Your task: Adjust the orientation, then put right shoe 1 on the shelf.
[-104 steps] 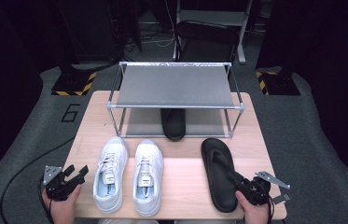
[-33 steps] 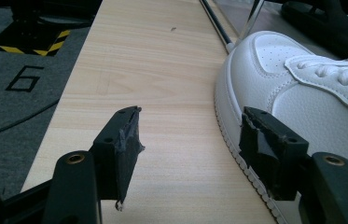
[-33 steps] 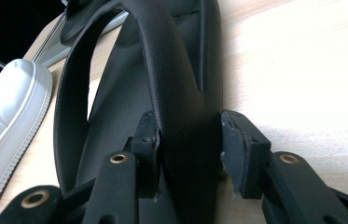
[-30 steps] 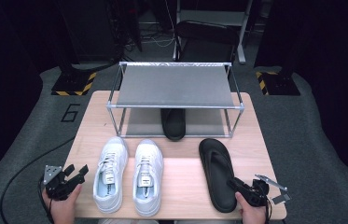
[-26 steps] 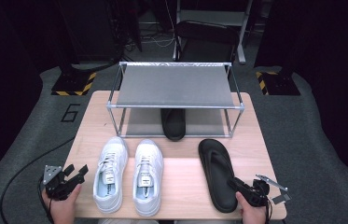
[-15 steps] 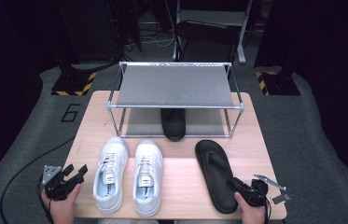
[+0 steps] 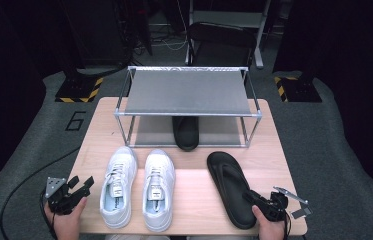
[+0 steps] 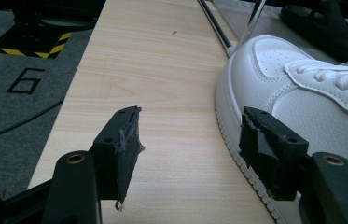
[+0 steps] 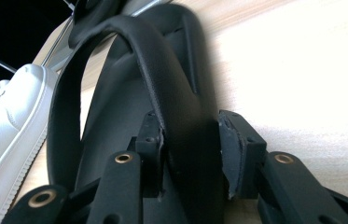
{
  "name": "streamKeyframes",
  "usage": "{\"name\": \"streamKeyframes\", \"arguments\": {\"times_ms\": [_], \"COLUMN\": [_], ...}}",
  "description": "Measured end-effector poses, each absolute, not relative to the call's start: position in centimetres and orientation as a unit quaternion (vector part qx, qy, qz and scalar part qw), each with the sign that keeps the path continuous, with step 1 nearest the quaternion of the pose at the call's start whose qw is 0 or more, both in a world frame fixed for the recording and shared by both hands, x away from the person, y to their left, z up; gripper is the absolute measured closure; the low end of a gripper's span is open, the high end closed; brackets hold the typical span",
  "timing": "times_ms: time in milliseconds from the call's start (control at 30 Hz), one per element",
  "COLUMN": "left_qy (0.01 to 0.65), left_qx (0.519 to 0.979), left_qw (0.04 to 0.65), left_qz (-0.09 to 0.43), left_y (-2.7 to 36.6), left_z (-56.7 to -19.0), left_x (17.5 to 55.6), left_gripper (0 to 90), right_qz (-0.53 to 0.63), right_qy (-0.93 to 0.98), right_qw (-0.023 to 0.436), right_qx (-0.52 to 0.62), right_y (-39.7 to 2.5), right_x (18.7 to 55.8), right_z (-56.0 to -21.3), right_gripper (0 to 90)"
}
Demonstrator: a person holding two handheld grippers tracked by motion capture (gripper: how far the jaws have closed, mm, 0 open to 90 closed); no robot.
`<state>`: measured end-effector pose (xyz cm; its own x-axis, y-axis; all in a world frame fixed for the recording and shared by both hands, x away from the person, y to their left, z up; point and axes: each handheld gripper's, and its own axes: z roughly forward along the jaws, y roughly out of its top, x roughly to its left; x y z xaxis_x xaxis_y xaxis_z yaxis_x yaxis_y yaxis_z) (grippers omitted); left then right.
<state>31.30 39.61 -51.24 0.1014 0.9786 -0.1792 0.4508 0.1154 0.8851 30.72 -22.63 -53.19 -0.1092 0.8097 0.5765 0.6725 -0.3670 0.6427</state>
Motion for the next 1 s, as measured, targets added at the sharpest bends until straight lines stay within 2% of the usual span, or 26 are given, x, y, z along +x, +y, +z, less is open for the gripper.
{"name": "streamKeyframes", "arguments": {"times_ms": [233,600,1000], "left_qy": [0.601,0.601,0.604], "left_qx": [0.595,0.596,0.588], "left_qw": [0.444,0.443,0.447], "left_qz": [0.297,0.296,0.3], "left_y": [39.6,39.7,39.7], "left_z": [-51.2,-51.1,-51.2], "left_x": [31.3,31.2,31.1], "left_gripper": [38.0,38.0,38.0], "right_qz": [0.497,0.484,0.453], "right_qy": [0.552,0.572,0.615], "right_qw": [0.069,0.099,0.072], "right_qx": [0.666,0.655,0.641], "right_y": [-22.4,-21.8,-21.6], "right_x": [30.6,30.5,30.5], "right_z": [-53.1,-52.8,-52.4], "right_gripper": [63.5,62.9,59.1]}}
